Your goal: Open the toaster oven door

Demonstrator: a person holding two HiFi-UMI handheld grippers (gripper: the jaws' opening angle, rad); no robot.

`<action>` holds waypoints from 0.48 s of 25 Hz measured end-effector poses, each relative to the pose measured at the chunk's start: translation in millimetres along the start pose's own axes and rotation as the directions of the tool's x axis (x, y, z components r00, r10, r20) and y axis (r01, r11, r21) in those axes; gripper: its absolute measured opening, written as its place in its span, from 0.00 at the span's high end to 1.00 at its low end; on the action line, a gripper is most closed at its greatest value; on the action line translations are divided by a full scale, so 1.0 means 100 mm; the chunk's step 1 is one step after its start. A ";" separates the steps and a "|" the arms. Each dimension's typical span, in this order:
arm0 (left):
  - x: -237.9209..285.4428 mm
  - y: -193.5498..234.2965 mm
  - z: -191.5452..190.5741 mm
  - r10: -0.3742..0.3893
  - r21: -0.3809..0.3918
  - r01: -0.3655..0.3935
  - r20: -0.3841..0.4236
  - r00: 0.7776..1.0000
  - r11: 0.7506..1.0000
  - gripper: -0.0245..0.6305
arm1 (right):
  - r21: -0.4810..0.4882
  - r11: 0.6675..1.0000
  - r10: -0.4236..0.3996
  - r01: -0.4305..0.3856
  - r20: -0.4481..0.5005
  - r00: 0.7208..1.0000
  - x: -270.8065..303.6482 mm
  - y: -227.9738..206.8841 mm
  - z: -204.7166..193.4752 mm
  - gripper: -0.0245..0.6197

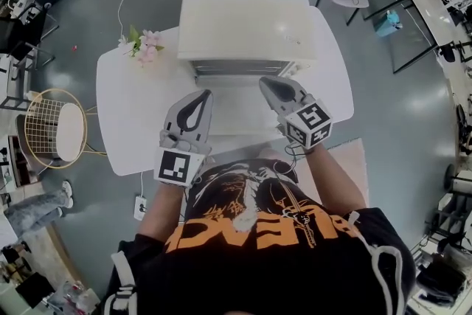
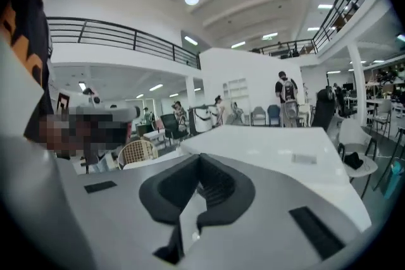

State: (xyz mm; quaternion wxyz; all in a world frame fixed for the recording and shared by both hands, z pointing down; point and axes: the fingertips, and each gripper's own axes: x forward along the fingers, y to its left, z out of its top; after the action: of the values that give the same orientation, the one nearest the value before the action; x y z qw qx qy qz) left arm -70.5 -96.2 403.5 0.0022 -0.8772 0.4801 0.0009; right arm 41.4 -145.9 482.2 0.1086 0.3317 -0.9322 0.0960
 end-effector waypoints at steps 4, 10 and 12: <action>-0.01 0.01 0.12 0.013 -0.036 -0.013 0.003 1.000 0.999 0.93 | -0.025 0.999 -0.021 0.025 0.147 0.989 -0.19 0.09 0.55 0.94; 0.06 -0.03 0.26 -0.004 -0.004 0.004 0.012 1.000 1.000 0.93 | -0.070 0.996 -0.043 0.062 0.237 0.970 -0.45 0.15 0.95 0.94; 0.08 -0.06 0.33 -0.010 -0.023 0.010 0.031 0.999 1.000 0.93 | -0.070 0.995 -0.053 0.072 0.244 0.968 -0.49 0.13 1.00 0.94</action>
State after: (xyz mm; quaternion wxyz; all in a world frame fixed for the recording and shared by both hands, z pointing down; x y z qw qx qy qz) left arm -60.5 -99.8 370.9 -0.0008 -0.8795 0.4755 0.0199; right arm 56.2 -131.9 372.3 0.0103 0.3658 -0.9305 0.0147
